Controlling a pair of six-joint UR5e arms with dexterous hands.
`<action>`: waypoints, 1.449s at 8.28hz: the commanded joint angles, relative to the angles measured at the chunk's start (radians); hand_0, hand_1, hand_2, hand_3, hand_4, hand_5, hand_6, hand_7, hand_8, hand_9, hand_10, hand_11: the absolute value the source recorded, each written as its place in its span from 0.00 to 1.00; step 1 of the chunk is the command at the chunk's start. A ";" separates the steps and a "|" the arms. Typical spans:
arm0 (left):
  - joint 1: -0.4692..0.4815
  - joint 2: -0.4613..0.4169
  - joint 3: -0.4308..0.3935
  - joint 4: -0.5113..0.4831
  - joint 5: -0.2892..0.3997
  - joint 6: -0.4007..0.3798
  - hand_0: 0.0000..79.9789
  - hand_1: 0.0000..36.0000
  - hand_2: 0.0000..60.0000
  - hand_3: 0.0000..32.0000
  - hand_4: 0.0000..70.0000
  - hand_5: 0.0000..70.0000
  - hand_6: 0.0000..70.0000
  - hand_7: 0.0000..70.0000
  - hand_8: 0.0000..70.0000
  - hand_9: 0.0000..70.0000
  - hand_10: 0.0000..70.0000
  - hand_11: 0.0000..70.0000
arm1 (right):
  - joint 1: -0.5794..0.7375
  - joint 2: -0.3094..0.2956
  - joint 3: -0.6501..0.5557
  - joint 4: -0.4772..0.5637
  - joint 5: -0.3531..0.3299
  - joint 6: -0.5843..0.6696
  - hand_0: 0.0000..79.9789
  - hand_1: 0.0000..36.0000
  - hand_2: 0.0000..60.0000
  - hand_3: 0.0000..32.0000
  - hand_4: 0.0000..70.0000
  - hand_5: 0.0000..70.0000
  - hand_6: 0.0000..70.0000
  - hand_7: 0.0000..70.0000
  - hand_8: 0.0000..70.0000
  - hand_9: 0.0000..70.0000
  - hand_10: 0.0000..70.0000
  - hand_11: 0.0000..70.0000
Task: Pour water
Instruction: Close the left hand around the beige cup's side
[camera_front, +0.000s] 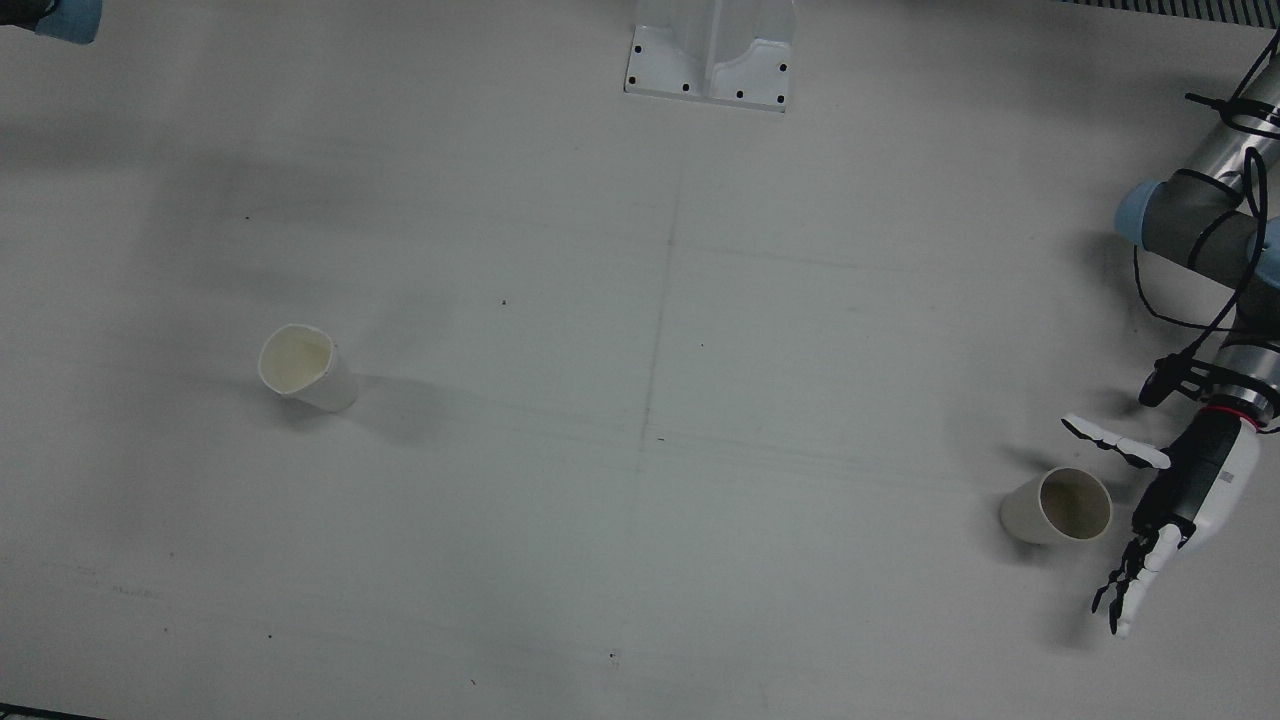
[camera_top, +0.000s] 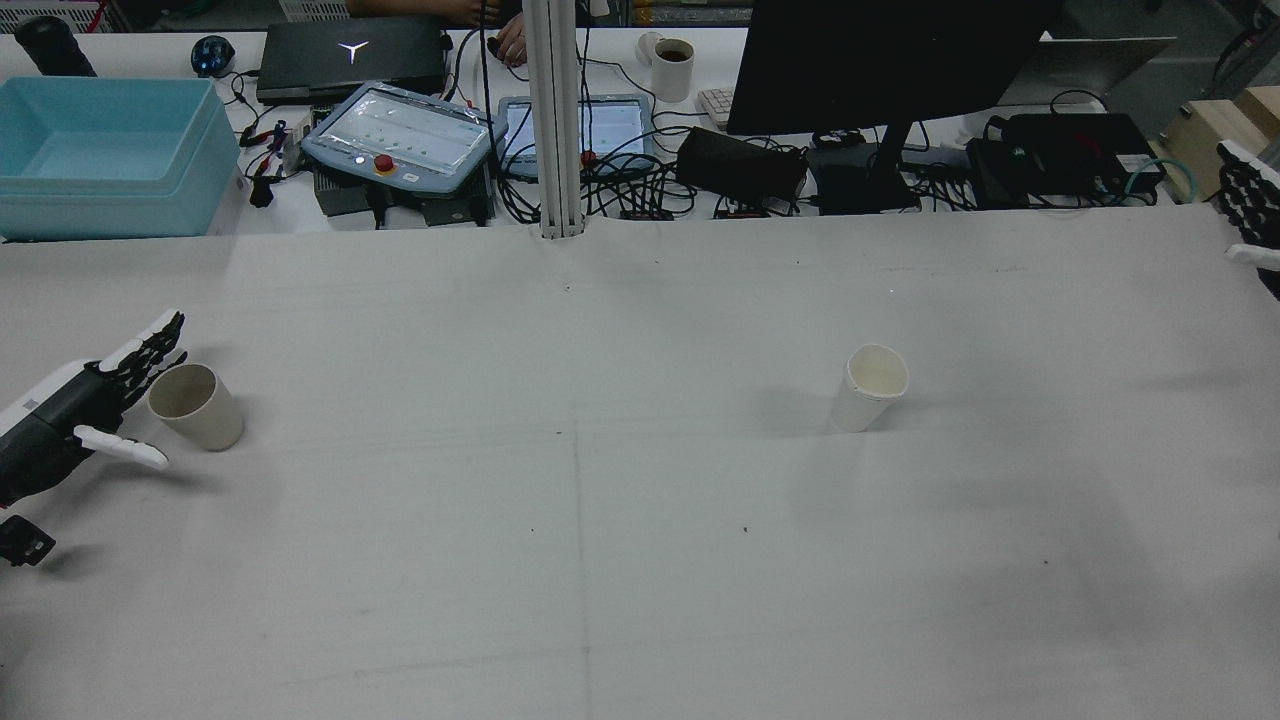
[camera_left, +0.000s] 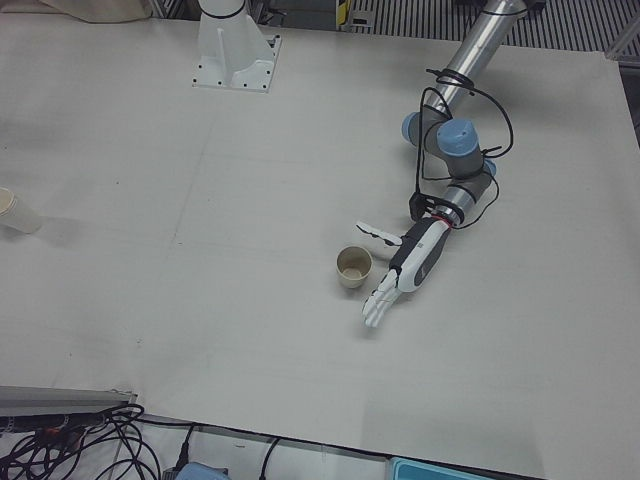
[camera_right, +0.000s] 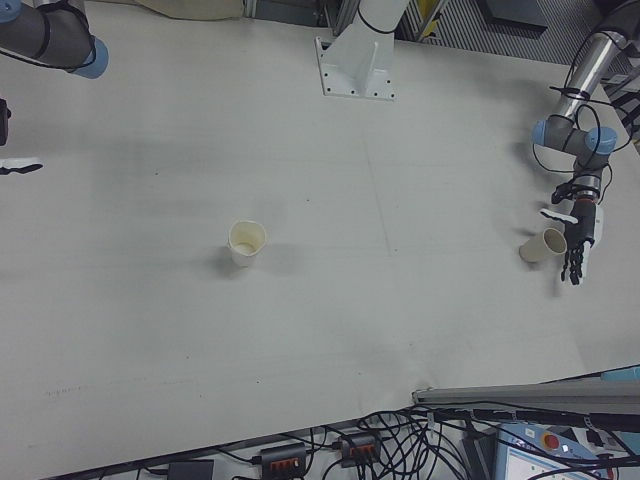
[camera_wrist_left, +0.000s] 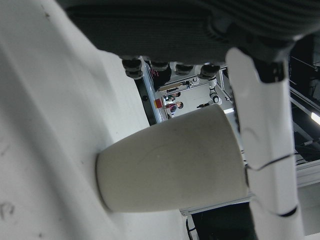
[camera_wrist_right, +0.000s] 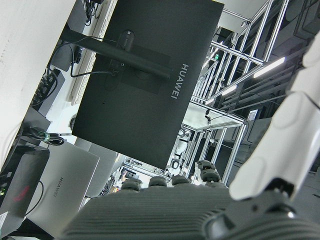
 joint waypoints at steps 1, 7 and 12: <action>0.034 -0.006 0.019 0.000 -0.001 0.015 0.69 0.56 0.00 0.09 0.07 0.00 0.02 0.03 0.00 0.00 0.05 0.10 | 0.000 0.000 -0.001 0.000 0.000 0.000 0.55 0.25 0.06 0.00 0.05 0.10 0.00 0.00 0.01 0.00 0.00 0.00; 0.039 -0.044 0.051 0.008 -0.003 0.031 0.69 0.59 0.00 0.08 0.07 0.00 0.03 0.04 0.00 0.00 0.05 0.11 | 0.000 0.000 -0.003 0.000 -0.001 0.000 0.54 0.25 0.06 0.00 0.04 0.09 0.00 0.00 0.01 0.00 0.00 0.00; 0.031 -0.069 0.069 0.012 -0.003 0.026 0.71 0.64 0.03 0.07 0.06 0.01 0.03 0.04 0.00 0.00 0.06 0.12 | 0.000 -0.002 -0.006 0.002 -0.001 0.000 0.54 0.24 0.06 0.00 0.05 0.09 0.00 0.00 0.01 0.00 0.00 0.00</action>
